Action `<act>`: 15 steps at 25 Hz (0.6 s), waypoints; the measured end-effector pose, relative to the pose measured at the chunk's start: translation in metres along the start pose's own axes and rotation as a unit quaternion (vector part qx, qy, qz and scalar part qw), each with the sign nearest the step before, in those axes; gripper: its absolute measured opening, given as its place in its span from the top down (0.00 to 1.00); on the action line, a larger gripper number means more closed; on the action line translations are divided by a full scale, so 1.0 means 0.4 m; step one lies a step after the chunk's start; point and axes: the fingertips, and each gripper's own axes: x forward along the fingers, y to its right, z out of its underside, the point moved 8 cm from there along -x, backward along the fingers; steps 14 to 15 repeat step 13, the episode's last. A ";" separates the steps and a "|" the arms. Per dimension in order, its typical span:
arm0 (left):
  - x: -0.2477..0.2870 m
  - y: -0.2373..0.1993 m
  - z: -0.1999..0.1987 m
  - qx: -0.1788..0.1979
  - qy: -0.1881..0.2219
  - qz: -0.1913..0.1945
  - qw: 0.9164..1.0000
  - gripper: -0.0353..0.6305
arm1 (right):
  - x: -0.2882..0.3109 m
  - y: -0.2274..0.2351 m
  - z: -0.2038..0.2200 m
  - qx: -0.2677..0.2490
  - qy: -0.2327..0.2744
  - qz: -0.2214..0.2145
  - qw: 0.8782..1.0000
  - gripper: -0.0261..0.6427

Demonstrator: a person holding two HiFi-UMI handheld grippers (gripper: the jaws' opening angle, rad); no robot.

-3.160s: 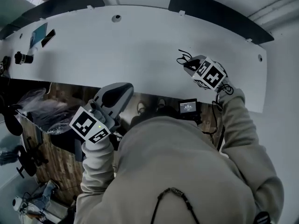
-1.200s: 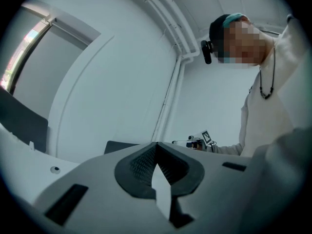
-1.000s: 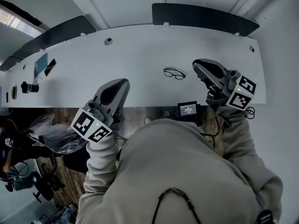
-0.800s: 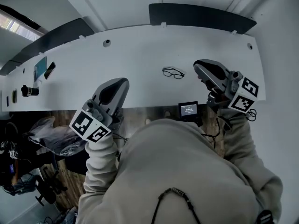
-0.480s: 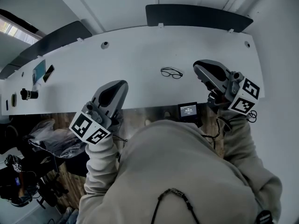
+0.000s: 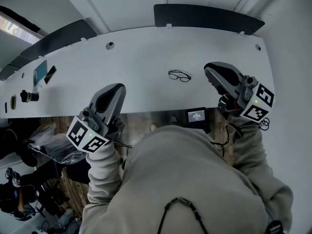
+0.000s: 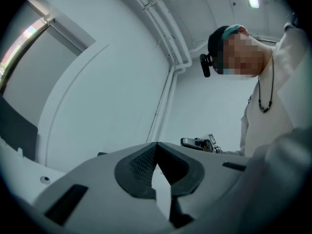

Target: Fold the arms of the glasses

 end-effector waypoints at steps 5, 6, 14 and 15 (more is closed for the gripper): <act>0.001 -0.002 0.004 -0.002 -0.002 0.002 1.000 0.94 | 0.007 -0.004 -0.003 -0.003 -0.004 -0.001 1.000 0.93; 0.002 -0.004 0.005 -0.003 -0.001 0.002 1.000 0.94 | 0.007 -0.004 -0.003 -0.003 -0.004 -0.001 1.000 0.93; 0.006 -0.007 0.003 -0.001 -0.001 0.006 1.000 0.94 | 0.008 -0.005 -0.004 -0.006 -0.004 -0.001 1.000 0.93; 0.006 -0.007 0.003 -0.001 -0.001 0.006 1.000 0.94 | 0.008 -0.005 -0.004 -0.006 -0.004 -0.001 1.000 0.93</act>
